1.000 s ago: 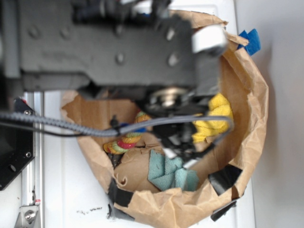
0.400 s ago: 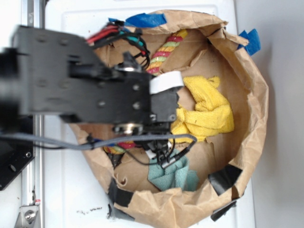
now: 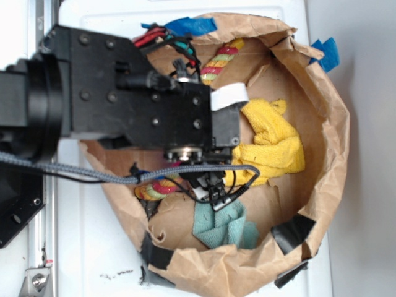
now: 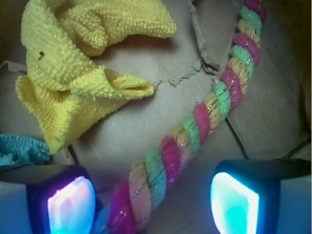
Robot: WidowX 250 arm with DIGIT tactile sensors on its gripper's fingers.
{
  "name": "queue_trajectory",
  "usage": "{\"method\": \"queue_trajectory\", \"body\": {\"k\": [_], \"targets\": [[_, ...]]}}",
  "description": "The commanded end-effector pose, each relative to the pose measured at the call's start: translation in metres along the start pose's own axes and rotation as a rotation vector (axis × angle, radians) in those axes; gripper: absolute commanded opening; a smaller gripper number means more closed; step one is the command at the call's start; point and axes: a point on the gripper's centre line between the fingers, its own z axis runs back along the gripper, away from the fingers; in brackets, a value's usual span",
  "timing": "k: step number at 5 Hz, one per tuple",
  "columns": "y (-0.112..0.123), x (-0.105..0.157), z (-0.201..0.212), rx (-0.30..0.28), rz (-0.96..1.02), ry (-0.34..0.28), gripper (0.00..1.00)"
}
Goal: Grab the multicolored rope.
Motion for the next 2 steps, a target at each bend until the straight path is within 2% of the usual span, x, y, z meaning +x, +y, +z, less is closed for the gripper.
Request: {"method": "queue_trajectory", "body": {"k": [1,2], "targets": [[0.0051,0.0078,-0.0016,0.001,0.103,0.044,1.0],[-0.0039,0.0,-0.0106,0.013,0.091,0.019,1.0]]}}
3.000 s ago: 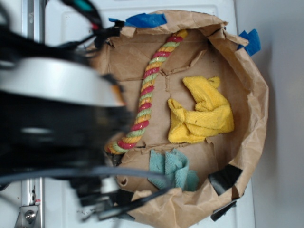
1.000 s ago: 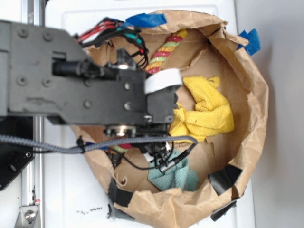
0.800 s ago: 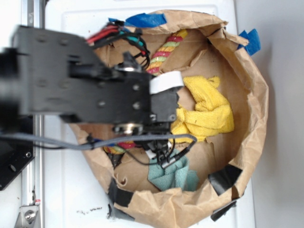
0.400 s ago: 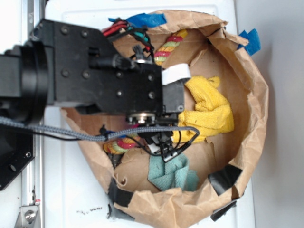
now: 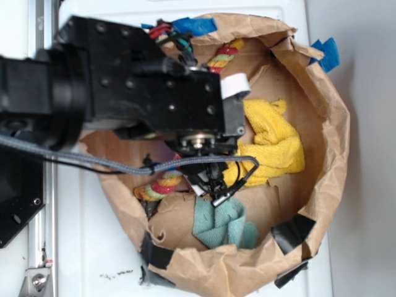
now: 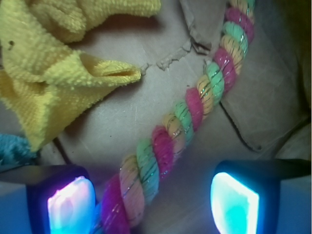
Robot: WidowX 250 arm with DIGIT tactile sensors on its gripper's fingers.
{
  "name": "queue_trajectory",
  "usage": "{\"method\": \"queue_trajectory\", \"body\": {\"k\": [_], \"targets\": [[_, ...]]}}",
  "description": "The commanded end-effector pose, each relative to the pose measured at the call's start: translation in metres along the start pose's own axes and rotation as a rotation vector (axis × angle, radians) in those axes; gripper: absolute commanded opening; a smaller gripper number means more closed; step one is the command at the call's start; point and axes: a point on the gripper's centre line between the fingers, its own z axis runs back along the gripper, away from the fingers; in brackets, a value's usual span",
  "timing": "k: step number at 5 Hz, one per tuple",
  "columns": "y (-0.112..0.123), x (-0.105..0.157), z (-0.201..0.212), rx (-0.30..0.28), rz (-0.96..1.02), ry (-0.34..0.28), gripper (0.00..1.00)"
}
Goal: Grab the multicolored rope.
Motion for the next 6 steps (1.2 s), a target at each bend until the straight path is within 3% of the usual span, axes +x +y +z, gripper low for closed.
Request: {"method": "queue_trajectory", "body": {"k": [1,5,6], "targets": [[-0.006,0.0,-0.001,-0.015,-0.003,-0.063,0.02],[-0.006,0.006,0.006,-0.008,-0.002,-0.059,0.0],[-0.015,0.001,0.03,-0.019,-0.12,-0.223,0.0]]}}
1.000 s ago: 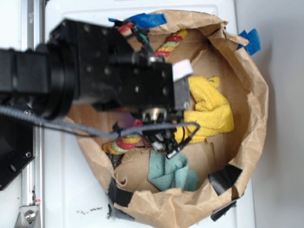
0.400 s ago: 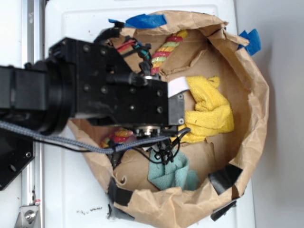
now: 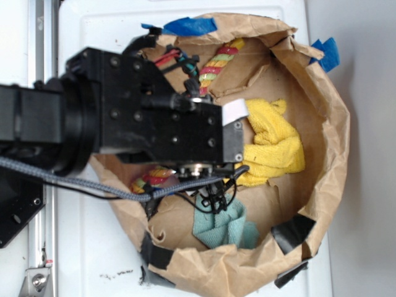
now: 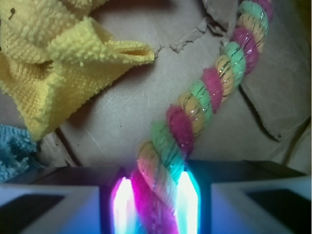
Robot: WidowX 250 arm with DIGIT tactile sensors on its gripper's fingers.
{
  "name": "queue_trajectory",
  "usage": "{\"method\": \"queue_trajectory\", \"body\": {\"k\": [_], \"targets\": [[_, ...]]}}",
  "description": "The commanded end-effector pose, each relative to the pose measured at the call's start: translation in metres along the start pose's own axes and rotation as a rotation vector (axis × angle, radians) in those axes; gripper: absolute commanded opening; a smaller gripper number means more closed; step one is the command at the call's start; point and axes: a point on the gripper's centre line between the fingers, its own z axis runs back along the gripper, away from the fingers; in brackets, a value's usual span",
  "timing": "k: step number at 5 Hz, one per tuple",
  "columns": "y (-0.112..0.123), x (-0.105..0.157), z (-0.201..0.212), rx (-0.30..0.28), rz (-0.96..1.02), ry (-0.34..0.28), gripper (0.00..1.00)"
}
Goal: Grab the multicolored rope.
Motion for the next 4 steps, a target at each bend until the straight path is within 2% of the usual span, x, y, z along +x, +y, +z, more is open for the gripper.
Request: {"method": "queue_trajectory", "body": {"k": [1,2,4], "targets": [[-0.012,0.009,0.079,-0.093,-0.183,-0.279,0.0],[-0.014,0.013,0.115,-0.132,-0.23,-0.287,0.0],[-0.004,0.029,0.126,-0.199,-0.24,-0.215,0.0]]}}
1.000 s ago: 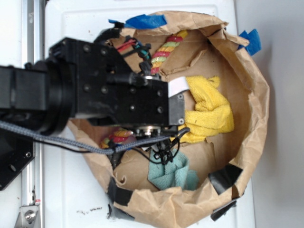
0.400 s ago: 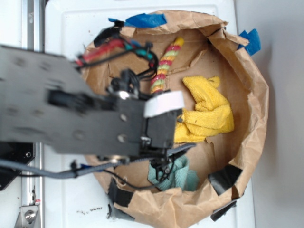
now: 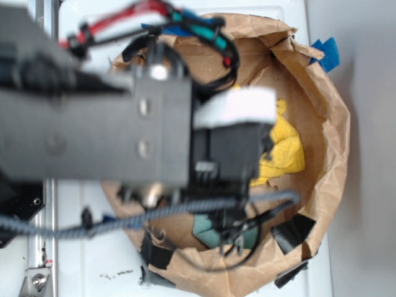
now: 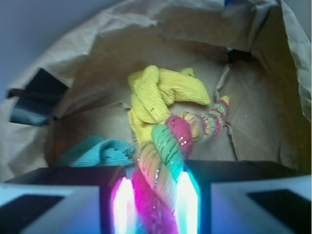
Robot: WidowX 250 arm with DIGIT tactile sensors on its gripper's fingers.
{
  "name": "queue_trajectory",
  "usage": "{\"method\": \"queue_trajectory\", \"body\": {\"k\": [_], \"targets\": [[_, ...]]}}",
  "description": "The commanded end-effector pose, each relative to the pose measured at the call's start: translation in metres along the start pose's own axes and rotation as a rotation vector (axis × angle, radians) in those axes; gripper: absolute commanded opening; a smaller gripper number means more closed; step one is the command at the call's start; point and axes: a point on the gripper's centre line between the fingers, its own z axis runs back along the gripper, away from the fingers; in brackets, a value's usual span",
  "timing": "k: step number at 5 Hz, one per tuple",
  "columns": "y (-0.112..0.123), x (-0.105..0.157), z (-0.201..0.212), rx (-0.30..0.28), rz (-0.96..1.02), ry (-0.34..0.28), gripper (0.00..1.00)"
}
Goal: Grab the multicolored rope.
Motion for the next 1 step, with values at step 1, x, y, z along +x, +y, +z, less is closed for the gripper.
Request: {"method": "queue_trajectory", "body": {"k": [1], "targets": [[0.0164,0.0171,0.0144,-0.051,-0.008,-0.01,0.0]]}}
